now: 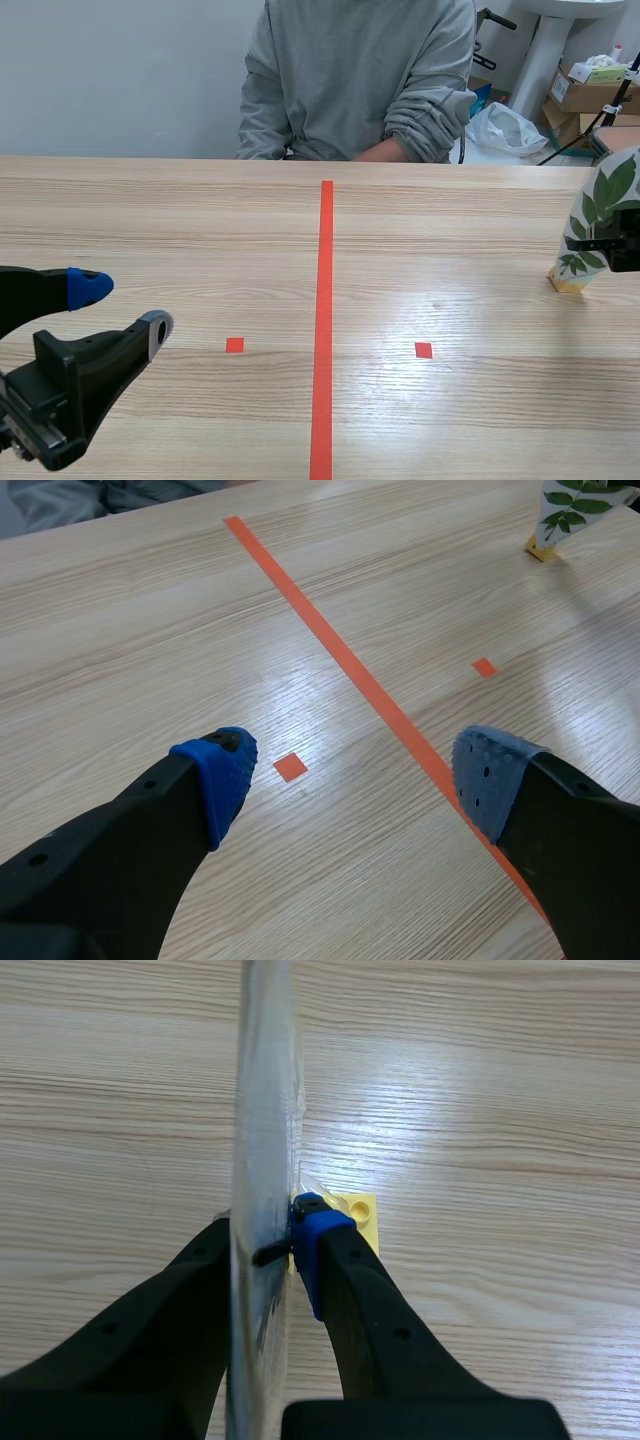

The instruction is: Do the leaf sorting experiment

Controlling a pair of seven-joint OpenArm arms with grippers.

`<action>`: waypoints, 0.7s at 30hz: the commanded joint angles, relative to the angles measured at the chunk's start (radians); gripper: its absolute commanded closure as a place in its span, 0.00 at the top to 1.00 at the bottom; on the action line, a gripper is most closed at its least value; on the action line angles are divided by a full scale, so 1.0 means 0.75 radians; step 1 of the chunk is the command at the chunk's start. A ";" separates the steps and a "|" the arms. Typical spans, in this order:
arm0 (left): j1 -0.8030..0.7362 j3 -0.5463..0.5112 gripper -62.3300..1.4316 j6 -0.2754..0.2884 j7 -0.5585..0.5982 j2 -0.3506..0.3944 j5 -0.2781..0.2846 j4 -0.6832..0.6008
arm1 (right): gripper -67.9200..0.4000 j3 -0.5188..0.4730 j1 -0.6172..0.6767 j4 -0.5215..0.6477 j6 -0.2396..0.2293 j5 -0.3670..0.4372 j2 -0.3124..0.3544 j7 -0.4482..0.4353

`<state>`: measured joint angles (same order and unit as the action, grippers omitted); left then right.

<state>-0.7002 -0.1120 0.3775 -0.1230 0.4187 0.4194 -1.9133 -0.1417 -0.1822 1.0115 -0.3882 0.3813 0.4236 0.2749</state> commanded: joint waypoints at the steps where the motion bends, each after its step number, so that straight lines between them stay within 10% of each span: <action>1: 0.008 -0.008 0.71 0.004 0.022 -0.004 0.007 -0.013 | 0.02 0.004 -0.015 0.030 0.010 -0.023 0.021 -0.004; 12: 0.008 -0.008 0.71 0.004 0.023 -0.004 0.008 -0.013 | 0.02 0.004 0.030 0.030 0.069 -0.051 0.021 -0.009; 21: 0.008 -0.008 0.71 0.004 0.022 -0.004 0.008 -0.013 | 0.22 0.003 0.035 0.056 0.070 -0.049 0.022 -0.014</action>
<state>-0.7002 -0.1120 0.3775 -0.1230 0.4183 0.4194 -1.9133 -0.1417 -0.1452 1.0176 -0.3393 0.3405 0.4236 0.2745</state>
